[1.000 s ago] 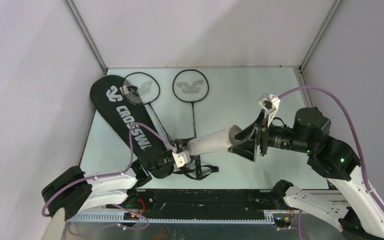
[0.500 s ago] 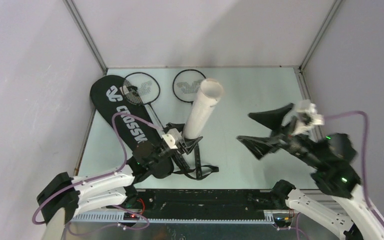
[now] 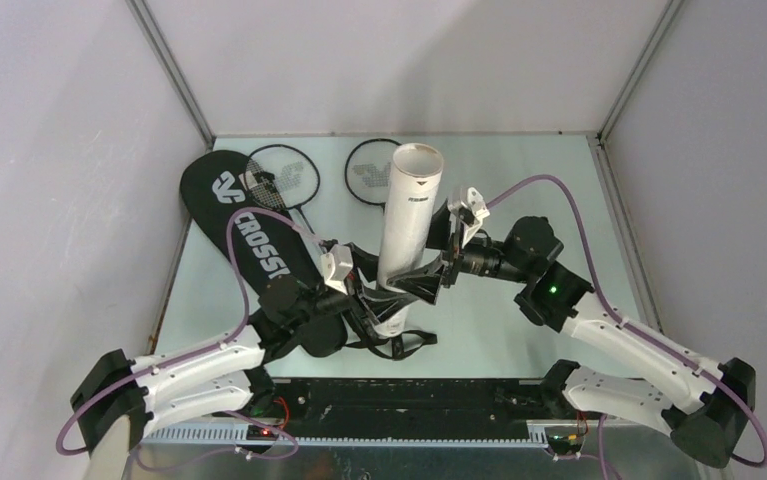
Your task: Pack up the badminton gear
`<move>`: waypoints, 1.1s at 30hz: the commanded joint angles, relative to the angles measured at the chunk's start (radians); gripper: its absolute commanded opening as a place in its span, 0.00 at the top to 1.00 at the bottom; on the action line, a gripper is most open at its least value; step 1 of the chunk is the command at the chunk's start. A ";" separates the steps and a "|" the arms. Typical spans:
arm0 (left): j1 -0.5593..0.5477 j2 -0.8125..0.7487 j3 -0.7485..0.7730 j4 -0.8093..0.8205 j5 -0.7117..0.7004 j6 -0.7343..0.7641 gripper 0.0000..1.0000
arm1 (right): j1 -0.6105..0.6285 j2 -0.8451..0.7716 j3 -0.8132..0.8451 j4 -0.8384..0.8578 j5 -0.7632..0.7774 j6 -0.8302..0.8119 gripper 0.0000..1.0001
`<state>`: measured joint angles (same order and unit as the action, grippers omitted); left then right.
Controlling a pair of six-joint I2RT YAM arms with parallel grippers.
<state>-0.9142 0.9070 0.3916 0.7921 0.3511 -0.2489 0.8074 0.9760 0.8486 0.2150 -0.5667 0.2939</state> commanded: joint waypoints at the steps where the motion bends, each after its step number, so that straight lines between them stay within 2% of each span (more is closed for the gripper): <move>1: -0.005 0.006 0.035 0.068 0.087 -0.074 0.86 | 0.026 0.045 0.018 0.207 -0.091 -0.016 0.11; 4: -0.016 0.015 0.043 0.057 0.108 -0.070 0.80 | 0.039 0.075 0.018 0.247 -0.100 -0.010 0.19; 6: -0.020 0.016 0.047 0.035 0.089 -0.060 0.76 | 0.041 0.096 0.018 0.277 -0.114 0.012 0.32; 7: -0.020 0.012 0.049 0.027 0.079 -0.060 0.62 | 0.040 0.098 0.018 0.286 -0.110 0.023 0.44; 8: -0.021 0.006 0.051 0.002 0.057 -0.057 0.51 | 0.041 0.094 0.018 0.285 -0.092 0.041 0.48; 9: -0.021 -0.008 0.051 -0.011 0.045 -0.054 0.21 | 0.040 0.090 0.018 0.274 -0.080 0.048 0.54; 11: -0.021 -0.038 0.038 -0.044 0.000 -0.042 0.03 | 0.038 0.064 0.018 0.226 -0.020 0.056 0.56; 13: -0.022 -0.087 -0.005 -0.039 -0.065 -0.035 0.01 | 0.029 0.026 0.021 0.133 0.093 0.064 0.56; 15: -0.021 -0.152 -0.043 -0.077 -0.183 -0.035 0.00 | -0.009 -0.007 0.046 -0.031 0.234 0.097 0.55; 16: -0.020 -0.199 -0.047 -0.119 -0.293 -0.049 0.00 | -0.059 -0.022 0.066 -0.152 0.298 0.126 0.56; 17: -0.021 -0.219 -0.037 -0.234 -0.371 -0.071 0.00 | -0.090 -0.030 0.074 -0.216 0.312 0.159 0.56; 18: -0.020 -0.244 -0.025 -0.300 -0.518 -0.085 0.00 | -0.174 -0.033 0.080 -0.312 0.304 0.172 0.56; 19: -0.017 -0.249 0.014 -0.450 -0.678 -0.125 0.00 | -0.258 -0.035 0.081 -0.359 0.291 0.188 0.57; 20: -0.011 -0.243 0.035 -0.525 -0.758 -0.150 0.00 | -0.299 -0.031 0.088 -0.453 0.288 0.190 0.59; 21: 0.015 -0.234 0.081 -0.674 -0.881 -0.214 0.00 | -0.375 -0.020 0.096 -0.498 0.300 0.187 0.59; 22: 0.037 -0.203 0.101 -0.748 -0.917 -0.247 0.00 | -0.407 -0.013 0.098 -0.572 0.309 0.183 0.59; 23: 0.113 -0.174 0.128 -0.885 -0.950 -0.330 0.00 | -0.464 0.005 0.099 -0.604 0.340 0.165 0.58; 24: 0.222 -0.149 0.136 -0.940 -0.945 -0.386 0.00 | -0.491 0.016 0.099 -0.665 0.364 0.159 0.56; 25: 0.287 -0.117 0.133 -1.015 -0.878 -0.475 0.00 | -0.536 0.047 0.099 -0.692 0.417 0.145 0.56; 26: 0.421 -0.102 0.111 -1.032 -0.837 -0.515 0.00 | -0.557 0.063 0.099 -0.736 0.443 0.139 0.56; 28: 0.559 -0.065 0.084 -1.034 -0.770 -0.587 0.00 | -0.621 0.118 0.099 -0.772 0.472 0.117 0.56; 33: 0.653 0.009 0.040 -1.087 -0.963 -0.698 0.00 | -0.725 0.320 0.116 -0.770 0.443 0.074 0.53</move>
<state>-0.3073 0.8864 0.4313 -0.1604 -0.4568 -0.7700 0.1314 1.1843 0.9066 -0.5106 -0.1497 0.4091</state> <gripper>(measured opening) 0.996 0.547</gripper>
